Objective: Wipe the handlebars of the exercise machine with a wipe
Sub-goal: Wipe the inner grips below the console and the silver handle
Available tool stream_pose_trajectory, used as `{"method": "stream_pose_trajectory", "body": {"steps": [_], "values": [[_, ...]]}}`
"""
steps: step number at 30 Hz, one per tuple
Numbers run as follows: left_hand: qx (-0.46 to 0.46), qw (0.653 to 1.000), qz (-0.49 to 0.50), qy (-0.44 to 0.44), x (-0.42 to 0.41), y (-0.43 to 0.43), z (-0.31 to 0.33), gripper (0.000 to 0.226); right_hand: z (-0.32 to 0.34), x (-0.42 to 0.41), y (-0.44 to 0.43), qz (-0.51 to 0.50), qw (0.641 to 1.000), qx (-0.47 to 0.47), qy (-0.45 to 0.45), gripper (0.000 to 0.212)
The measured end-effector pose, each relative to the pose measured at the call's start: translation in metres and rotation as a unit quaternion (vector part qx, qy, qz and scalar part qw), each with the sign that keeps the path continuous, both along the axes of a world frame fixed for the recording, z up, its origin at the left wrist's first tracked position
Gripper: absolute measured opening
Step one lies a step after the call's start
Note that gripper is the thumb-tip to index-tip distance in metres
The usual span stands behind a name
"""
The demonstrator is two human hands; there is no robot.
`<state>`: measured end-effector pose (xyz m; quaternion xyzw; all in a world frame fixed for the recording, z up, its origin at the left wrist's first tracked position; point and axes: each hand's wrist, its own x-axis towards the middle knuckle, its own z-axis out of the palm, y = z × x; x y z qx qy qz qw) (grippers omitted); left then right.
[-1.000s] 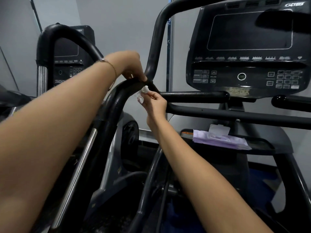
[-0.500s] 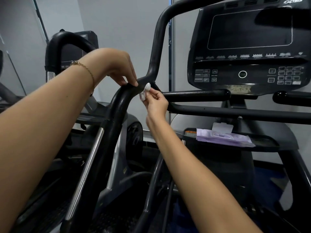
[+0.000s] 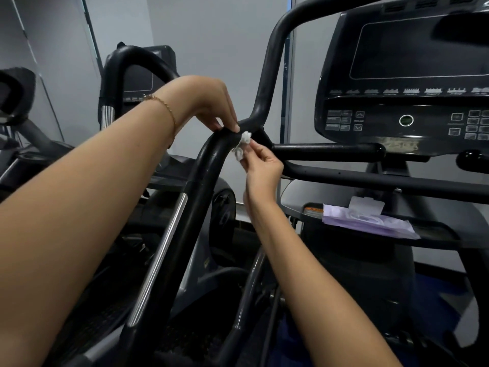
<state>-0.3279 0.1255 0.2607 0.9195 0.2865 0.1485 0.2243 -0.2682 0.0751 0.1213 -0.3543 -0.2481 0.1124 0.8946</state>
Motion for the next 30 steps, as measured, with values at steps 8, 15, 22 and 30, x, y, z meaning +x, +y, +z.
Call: {"method": "stream_pose_trajectory", "body": {"steps": [8,15,22,30], "values": [[-0.031,0.995,-0.041,-0.082,-0.023,0.009,-0.011,0.021,-0.025,-0.04,-0.029,-0.144,0.932,-0.065,-0.325,0.026],[-0.115,0.979,-0.096,-0.136,-0.04,0.026,-0.025,0.025,-0.013,-0.036,-0.035,-0.281,0.794,-0.12,-0.526,0.024],[-0.181,0.935,0.002,-0.306,-0.097,0.012,-0.104,0.023,0.006,-0.017,-0.039,-0.238,0.757,-0.163,-0.586,0.026],[-0.076,0.972,0.034,-0.218,-0.118,-0.014,-0.122,0.021,0.016,-0.014,-0.05,-0.276,0.636,-0.188,-0.696,0.027]]}}
